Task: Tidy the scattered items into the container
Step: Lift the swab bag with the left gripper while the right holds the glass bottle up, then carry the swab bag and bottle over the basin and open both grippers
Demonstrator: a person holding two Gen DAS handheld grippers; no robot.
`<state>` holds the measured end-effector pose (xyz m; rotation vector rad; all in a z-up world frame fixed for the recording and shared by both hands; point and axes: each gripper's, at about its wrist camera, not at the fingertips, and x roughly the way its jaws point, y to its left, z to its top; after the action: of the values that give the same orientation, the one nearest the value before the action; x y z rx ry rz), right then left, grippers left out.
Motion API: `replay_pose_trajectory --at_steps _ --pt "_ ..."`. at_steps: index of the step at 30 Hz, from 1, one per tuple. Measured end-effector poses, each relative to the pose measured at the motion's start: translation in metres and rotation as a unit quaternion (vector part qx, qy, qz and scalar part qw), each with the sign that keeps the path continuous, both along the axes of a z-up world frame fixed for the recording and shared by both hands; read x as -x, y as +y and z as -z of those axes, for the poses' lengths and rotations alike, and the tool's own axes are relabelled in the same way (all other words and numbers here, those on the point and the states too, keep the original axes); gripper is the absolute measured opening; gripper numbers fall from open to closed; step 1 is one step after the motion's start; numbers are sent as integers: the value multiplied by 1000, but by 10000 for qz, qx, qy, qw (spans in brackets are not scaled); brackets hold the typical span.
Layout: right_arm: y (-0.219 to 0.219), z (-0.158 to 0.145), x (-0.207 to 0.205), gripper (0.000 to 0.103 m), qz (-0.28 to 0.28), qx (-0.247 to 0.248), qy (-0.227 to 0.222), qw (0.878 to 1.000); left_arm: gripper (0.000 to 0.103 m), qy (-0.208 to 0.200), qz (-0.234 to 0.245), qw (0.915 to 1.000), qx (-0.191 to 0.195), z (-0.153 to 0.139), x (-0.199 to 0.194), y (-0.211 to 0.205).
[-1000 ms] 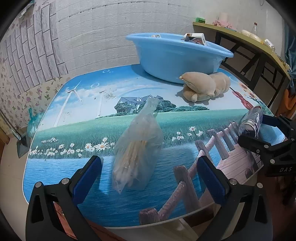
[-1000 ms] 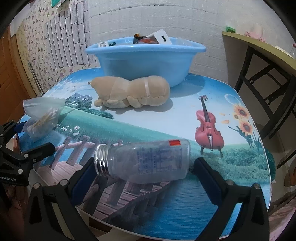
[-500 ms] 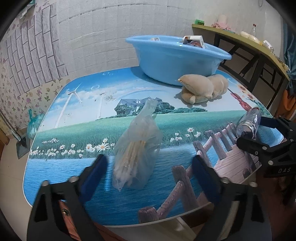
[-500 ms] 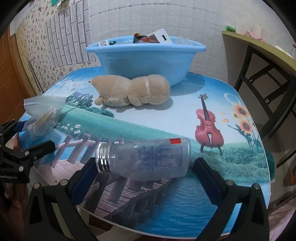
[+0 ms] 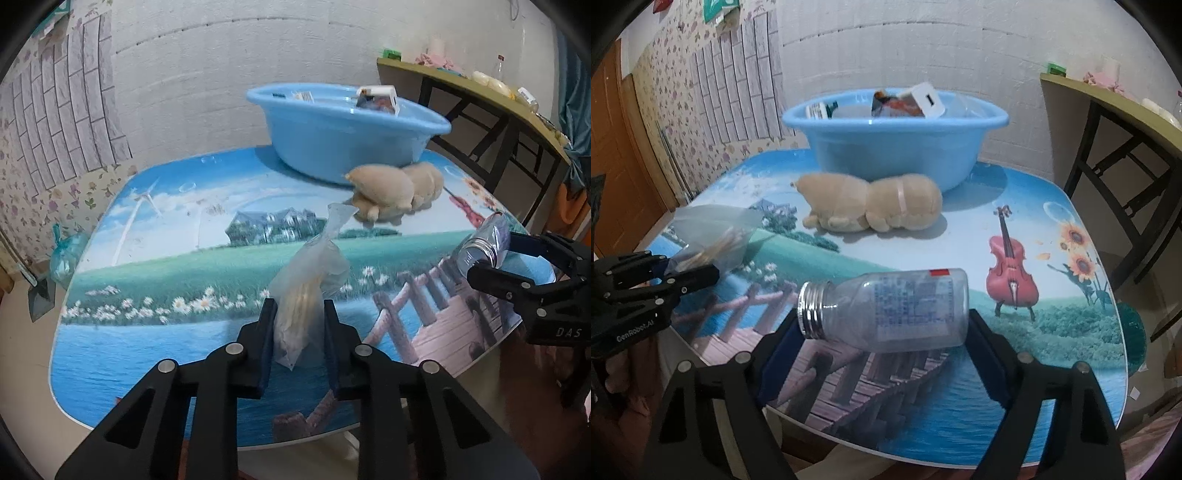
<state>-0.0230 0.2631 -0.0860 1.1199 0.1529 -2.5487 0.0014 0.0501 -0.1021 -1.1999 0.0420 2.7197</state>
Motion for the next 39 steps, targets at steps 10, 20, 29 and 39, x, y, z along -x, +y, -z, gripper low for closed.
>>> replay_pose_trajectory --at_steps 10,20,29,39 --pt "2 -35 8 85 66 282 357 9989 22 530 -125 9984 -143 -49 4 0" --pt "-4 -71 34 85 -53 458 683 9966 22 904 -123 9957 -161 -89 32 8" --pt "-7 -80 77 85 -144 432 739 9962 22 974 52 9951 -175 -100 87 26" --pt "-3 -70 123 85 -154 422 631 9970 22 950 263 9950 -141 -96 140 45"
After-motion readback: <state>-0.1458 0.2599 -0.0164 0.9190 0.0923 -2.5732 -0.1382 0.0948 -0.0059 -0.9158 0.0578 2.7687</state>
